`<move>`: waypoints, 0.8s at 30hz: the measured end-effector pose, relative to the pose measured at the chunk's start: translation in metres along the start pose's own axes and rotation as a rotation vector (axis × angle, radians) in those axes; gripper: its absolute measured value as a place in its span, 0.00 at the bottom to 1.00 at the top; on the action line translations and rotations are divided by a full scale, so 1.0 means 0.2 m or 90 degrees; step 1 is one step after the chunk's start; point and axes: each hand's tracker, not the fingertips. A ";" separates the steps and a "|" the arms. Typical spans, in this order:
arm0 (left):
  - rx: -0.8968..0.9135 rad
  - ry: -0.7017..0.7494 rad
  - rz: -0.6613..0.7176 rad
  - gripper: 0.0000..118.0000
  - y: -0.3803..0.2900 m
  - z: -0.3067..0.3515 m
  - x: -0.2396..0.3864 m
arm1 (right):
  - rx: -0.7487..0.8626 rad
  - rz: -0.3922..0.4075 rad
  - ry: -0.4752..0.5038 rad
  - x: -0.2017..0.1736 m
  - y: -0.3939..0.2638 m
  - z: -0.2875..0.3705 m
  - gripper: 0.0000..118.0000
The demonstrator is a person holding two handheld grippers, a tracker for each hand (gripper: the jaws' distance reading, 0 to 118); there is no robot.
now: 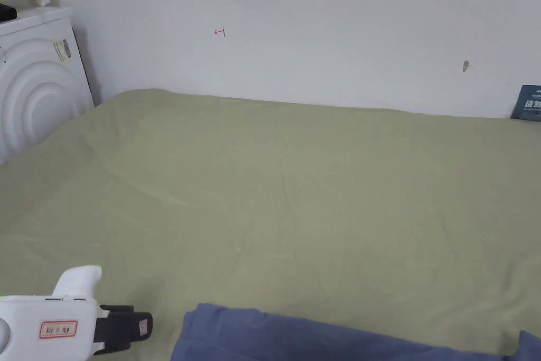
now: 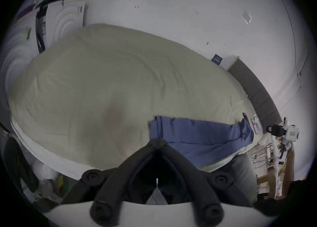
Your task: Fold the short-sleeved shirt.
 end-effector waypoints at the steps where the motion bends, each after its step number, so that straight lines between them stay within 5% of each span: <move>1: -0.011 -0.046 0.027 0.00 0.00 -0.03 -0.06 | -0.004 -0.002 0.000 0.00 0.00 -0.01 0.00; 2: -0.016 -0.093 0.046 0.06 -0.01 -0.06 -0.10 | -0.009 -0.005 -0.002 0.01 0.00 -0.02 0.00; 3: -0.013 -0.134 0.060 0.28 -0.03 -0.10 -0.15 | -0.013 -0.011 -0.005 0.01 0.00 -0.02 0.00; 4: -0.018 -0.166 0.070 0.73 -0.05 -0.14 -0.17 | -0.014 -0.012 -0.004 0.02 -0.02 -0.03 0.00; 5: -0.019 -0.171 0.086 0.96 -0.07 -0.19 -0.22 | -0.016 -0.012 -0.002 0.02 -0.02 -0.03 0.00; 6: -0.029 -0.173 0.108 0.99 -0.08 -0.26 -0.25 | -0.018 -0.012 0.000 0.01 -0.02 -0.04 0.00; 11: -0.079 -0.285 0.245 0.98 -0.18 -0.52 -0.28 | -0.029 0.006 0.009 -0.05 0.00 -0.04 0.00; 15: -0.014 -0.310 0.266 0.98 -0.15 -0.53 -0.24 | -0.015 0.001 0.017 -0.08 0.00 -0.06 0.00; 16: -0.014 -0.344 0.312 0.93 -0.16 -0.53 -0.25 | -0.018 -0.007 0.026 -0.07 -0.01 -0.08 0.00; 17: -0.020 -0.357 0.338 0.75 -0.17 -0.52 -0.22 | -0.022 -0.009 0.030 -0.08 -0.01 -0.09 0.00; 18: -0.010 -0.296 0.316 0.28 -0.17 -0.52 -0.19 | -0.024 -0.006 0.031 -0.08 -0.01 -0.10 0.00; 19: -0.001 -0.226 0.292 0.05 -0.19 -0.54 -0.16 | -0.026 0.001 0.029 -0.09 -0.02 -0.11 0.00; 24: 0.019 -0.247 0.256 0.05 -0.17 -0.44 0.06 | -0.008 -0.016 0.038 -0.05 -0.03 -0.05 0.00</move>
